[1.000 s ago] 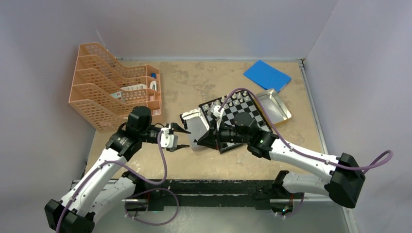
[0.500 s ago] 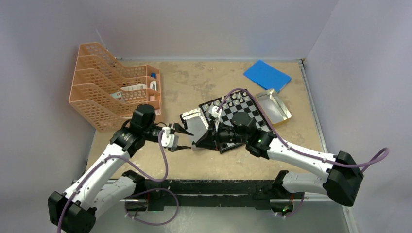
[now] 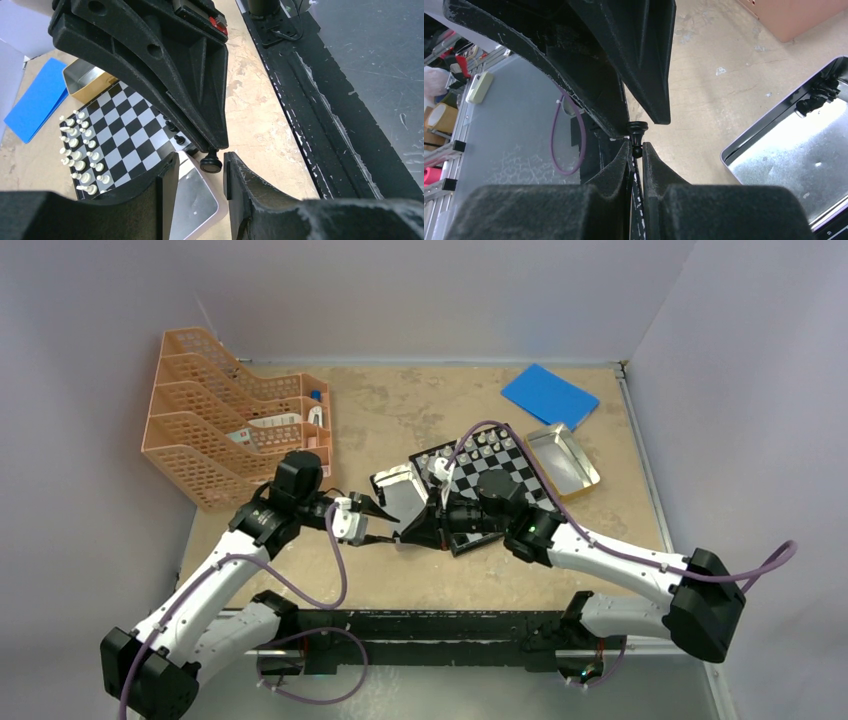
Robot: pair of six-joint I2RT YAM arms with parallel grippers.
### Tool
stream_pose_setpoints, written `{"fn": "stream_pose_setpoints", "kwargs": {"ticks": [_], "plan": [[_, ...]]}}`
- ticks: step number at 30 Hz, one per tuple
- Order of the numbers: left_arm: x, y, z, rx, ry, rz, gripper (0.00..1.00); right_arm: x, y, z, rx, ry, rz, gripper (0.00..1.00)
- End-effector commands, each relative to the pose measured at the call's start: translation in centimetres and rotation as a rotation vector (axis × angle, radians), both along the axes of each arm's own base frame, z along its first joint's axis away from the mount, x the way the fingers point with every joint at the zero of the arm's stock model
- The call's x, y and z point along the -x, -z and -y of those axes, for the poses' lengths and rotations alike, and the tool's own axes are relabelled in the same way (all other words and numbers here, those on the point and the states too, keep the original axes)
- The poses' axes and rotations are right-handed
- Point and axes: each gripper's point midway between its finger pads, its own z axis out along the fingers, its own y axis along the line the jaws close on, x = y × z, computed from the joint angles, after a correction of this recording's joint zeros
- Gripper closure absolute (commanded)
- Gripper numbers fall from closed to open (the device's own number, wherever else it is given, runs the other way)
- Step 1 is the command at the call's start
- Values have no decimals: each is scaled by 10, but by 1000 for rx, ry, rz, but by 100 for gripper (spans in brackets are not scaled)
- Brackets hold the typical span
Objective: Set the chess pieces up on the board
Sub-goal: Place the chess piece on the chessboard.
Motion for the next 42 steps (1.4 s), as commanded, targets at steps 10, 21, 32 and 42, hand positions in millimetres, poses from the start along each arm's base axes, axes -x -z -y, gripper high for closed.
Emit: {"fn": "stream_pose_setpoints", "kwargs": {"ticks": [10,21,32,42], "plan": [[15,-22,5,64,109,13,82,-3,-39,-13,-101,-28,39,93],[10,-41,8,103,52,-27,100,-28,-78,12,-264,251,-15,89],[-11,-74,13,231,-115,-91,100,-19,-128,51,-603,357,-100,92],[-9,-84,12,334,-145,-93,100,-14,-132,44,-602,302,-108,78]]}}
